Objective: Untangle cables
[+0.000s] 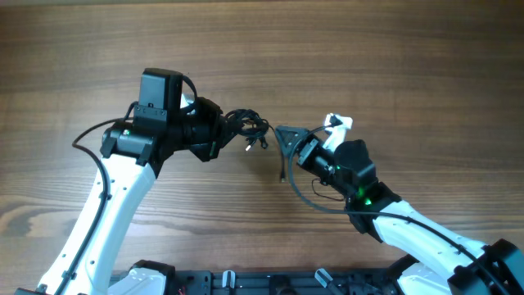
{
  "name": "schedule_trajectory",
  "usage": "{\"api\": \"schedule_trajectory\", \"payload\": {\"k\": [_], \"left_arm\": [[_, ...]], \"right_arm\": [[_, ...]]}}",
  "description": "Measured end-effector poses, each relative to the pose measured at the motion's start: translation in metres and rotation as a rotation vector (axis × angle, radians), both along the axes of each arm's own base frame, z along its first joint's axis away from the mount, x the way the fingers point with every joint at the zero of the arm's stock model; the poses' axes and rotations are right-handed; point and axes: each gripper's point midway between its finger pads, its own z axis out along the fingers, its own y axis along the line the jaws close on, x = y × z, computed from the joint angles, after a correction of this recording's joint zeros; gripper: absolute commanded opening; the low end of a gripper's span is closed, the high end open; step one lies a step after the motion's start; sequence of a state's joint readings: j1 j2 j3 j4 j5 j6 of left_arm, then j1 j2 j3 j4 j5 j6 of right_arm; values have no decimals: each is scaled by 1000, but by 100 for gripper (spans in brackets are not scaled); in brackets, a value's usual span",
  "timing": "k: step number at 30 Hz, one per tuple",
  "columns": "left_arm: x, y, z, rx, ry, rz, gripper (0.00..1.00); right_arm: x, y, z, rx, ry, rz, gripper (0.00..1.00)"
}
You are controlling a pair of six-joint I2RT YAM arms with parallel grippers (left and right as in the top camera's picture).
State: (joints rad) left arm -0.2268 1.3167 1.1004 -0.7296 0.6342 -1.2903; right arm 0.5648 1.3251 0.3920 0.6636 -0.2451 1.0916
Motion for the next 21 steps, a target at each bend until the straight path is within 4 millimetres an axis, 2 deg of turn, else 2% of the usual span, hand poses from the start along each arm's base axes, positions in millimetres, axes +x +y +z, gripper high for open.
{"api": "schedule_trajectory", "payload": {"k": [1, 3, 10, 14, 17, 21], "left_arm": [[0, 0, 0, 4, -10, -10, 4], [0, 0, 0, 4, -12, -13, 4], [-4, -6, 3, -35, 18, -16, 4], [-10, -15, 4, -60, 60, -10, 4], [-16, -25, 5, -64, 67, -35, 4], [-22, -35, 5, -68, 74, -59, 4]], "right_arm": [[-5, 8, 11, 11, -55, 62, 90], [-12, 16, 19, 23, -96, 130, 90], [-21, 22, 20, 37, -96, 194, 89], [-22, 23, 21, 46, -87, 199, 85], [-22, 23, 21, 61, -67, 194, 77], [-23, 23, 19, 64, -52, 192, 40]]}}
